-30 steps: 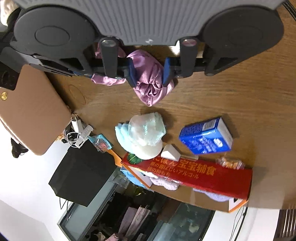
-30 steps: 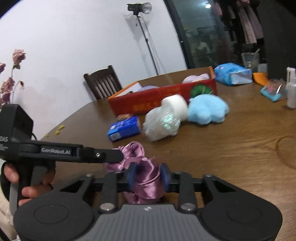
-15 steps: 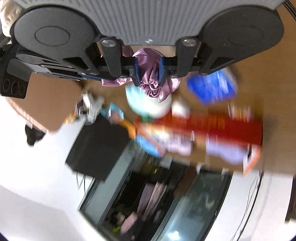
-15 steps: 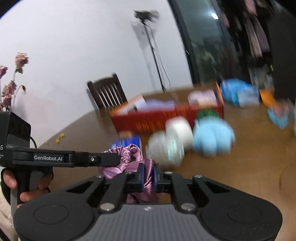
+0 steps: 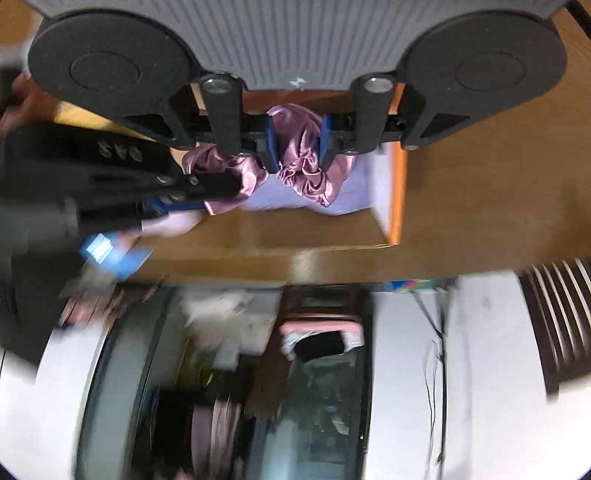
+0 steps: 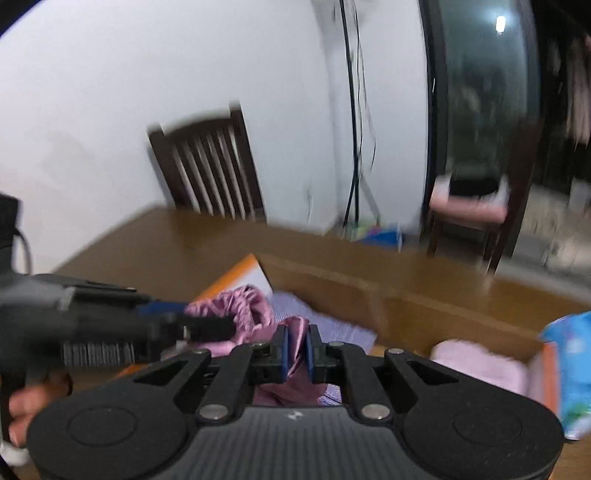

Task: Organize soft objects
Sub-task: 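Carry the purple scrunchie into the box and open both tools, then reach both tools to the blue tissue pack and close on it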

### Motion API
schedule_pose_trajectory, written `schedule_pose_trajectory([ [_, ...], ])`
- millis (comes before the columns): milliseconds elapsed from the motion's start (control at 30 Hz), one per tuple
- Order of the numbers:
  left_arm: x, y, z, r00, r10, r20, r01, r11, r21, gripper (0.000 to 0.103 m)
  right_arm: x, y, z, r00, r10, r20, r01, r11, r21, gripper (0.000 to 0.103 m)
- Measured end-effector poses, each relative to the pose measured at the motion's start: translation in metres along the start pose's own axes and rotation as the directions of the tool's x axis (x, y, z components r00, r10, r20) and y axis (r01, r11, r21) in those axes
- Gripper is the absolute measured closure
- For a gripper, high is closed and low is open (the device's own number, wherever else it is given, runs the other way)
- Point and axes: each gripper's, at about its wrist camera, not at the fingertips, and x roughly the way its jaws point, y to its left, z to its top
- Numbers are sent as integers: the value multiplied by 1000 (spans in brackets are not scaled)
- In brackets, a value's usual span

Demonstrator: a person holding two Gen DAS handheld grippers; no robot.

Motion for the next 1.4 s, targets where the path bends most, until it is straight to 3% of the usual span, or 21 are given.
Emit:
schedule_pose_trajectory([
  [67,12,-7,-5,997,79,-20,-77,994,77,63,30,1,2,997,-1,-82,-1,1000,-22,94],
  [100,14,-8,-8,996,90,-21,-88,993,83,63,43,5,1,994,-15,-110,10,999,-48,92],
  [267,0,6,-13,999,38,28,-38,999,0,46,64,5,-4,984,7,-176,-12,1000,-25,88],
  [333,-19,6,-14,996,24,82,-24,1000,6,44,53,4,-4,989,-6,-151,4,1000,-15,77],
  [400,-38,7,-14,991,26,135,-27,1000,12,37,28,3,-9,995,-2,-99,-1,1000,-26,66],
  [533,-86,3,-25,975,26,222,-20,999,-28,34,-42,5,-12,999,-29,23,29,999,-36,56],
  [600,-106,-3,-37,966,15,259,-4,999,-44,28,-82,5,-19,995,-53,84,57,997,-54,43],
  [767,-150,-20,-85,944,-26,328,43,998,-46,20,-170,3,-62,979,-108,172,116,993,-38,39],
  [900,-166,-34,-124,945,-46,324,71,995,-63,17,-217,6,-111,972,-126,196,132,991,-17,38],
  [1067,-176,-47,-169,955,-60,291,79,995,-53,17,-244,14,-171,970,-130,207,123,991,43,36],
  [1233,-169,-54,-199,971,-60,232,70,997,-35,15,-235,20,-211,973,-115,202,93,989,115,36],
  [1400,-163,-63,-207,976,-64,209,68,998,-13,15,-215,19,-223,978,-99,182,71,985,155,37],
])
